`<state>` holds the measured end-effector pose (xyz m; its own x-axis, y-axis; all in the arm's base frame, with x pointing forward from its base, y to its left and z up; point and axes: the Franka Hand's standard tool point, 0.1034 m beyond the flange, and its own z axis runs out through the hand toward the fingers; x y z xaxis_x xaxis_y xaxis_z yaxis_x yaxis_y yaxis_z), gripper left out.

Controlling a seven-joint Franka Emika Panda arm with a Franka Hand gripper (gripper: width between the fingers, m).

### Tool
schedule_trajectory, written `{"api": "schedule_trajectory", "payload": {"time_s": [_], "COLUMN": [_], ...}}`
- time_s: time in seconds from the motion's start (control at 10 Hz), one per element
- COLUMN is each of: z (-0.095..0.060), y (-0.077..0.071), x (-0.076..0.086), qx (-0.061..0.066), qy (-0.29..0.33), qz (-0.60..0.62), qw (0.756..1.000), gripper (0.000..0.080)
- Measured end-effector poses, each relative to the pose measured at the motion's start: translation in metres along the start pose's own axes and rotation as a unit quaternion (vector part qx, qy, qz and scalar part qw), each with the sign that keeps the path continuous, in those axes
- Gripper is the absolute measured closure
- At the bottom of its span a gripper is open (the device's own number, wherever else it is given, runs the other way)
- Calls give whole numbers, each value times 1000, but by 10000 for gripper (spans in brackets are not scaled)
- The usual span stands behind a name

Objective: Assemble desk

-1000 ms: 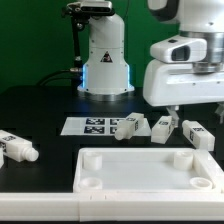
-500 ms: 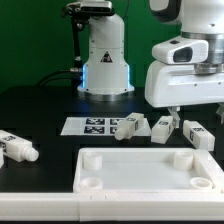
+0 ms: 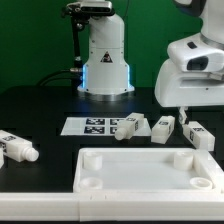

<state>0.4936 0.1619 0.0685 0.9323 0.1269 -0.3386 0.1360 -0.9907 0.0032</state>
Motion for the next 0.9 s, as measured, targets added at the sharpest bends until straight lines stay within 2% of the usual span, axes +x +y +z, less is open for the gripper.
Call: {"api": "schedule_trajectory", "payload": {"time_s": [0.1,0.2,0.4,0.7,0.8,0.9], "z": [5,19,26,31,35,41], "y": [-2,-14,-23,-19,-25,-31], "x": [-3,-4,-12,-9,-11,-13], "qx": [-1,16,8,7,10,24], "qy": [-42,-91,-177,-226,-234,-248], "qz": [14,55,45,51,97,135], "qw": [999,994,983,973,967,959], "gripper": [151,151,151,151,151,151]}}
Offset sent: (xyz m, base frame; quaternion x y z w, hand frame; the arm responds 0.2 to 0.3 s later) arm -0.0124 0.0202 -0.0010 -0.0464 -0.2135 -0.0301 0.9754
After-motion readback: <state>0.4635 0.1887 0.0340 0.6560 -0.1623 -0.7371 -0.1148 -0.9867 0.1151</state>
